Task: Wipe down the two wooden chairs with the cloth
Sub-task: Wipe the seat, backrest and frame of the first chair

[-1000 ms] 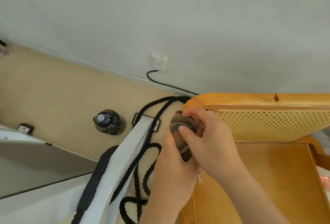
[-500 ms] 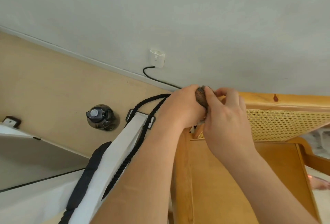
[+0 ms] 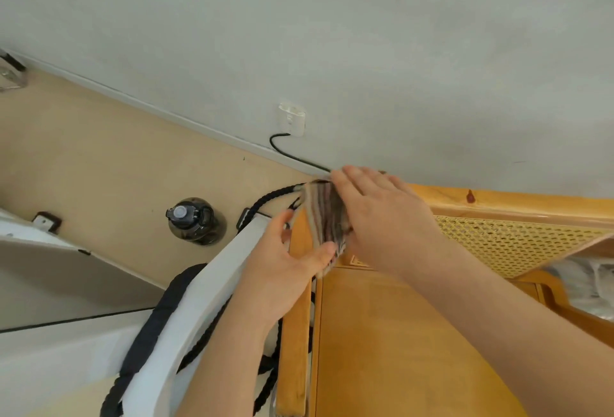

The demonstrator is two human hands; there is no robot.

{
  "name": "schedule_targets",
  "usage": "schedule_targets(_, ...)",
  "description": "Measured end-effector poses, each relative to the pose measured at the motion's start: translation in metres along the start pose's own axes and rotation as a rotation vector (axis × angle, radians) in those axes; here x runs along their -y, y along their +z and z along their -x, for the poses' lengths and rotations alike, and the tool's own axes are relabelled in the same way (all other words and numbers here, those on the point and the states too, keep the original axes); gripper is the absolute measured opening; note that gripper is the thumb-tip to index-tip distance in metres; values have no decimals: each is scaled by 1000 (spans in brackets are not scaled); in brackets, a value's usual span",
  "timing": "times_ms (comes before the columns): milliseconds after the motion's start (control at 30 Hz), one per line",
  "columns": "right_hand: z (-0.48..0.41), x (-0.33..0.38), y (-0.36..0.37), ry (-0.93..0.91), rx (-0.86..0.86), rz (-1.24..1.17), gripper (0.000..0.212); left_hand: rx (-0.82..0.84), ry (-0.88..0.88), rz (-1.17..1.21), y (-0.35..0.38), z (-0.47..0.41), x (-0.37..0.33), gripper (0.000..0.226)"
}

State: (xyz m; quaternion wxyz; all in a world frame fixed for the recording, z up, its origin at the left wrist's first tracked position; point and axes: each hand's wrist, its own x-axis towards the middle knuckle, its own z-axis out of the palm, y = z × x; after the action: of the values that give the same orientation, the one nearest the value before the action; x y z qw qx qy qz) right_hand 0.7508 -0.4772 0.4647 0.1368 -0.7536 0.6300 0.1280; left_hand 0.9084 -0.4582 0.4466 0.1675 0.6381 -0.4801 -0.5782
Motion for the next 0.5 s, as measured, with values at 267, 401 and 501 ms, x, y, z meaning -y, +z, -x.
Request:
schedule_targets(267,-48,25,-10,-180,-31,57,13,-334,104,-372,32,-26,-12,31)
schedule_targets(401,-35,-1,9,-220,-83,-57,43,-455,91,-530,41,-23,-9,45)
schedule_targets(501,-28,-28,17,-26,-184,-51,47,-482,42,-572,45,-24,-13,49)
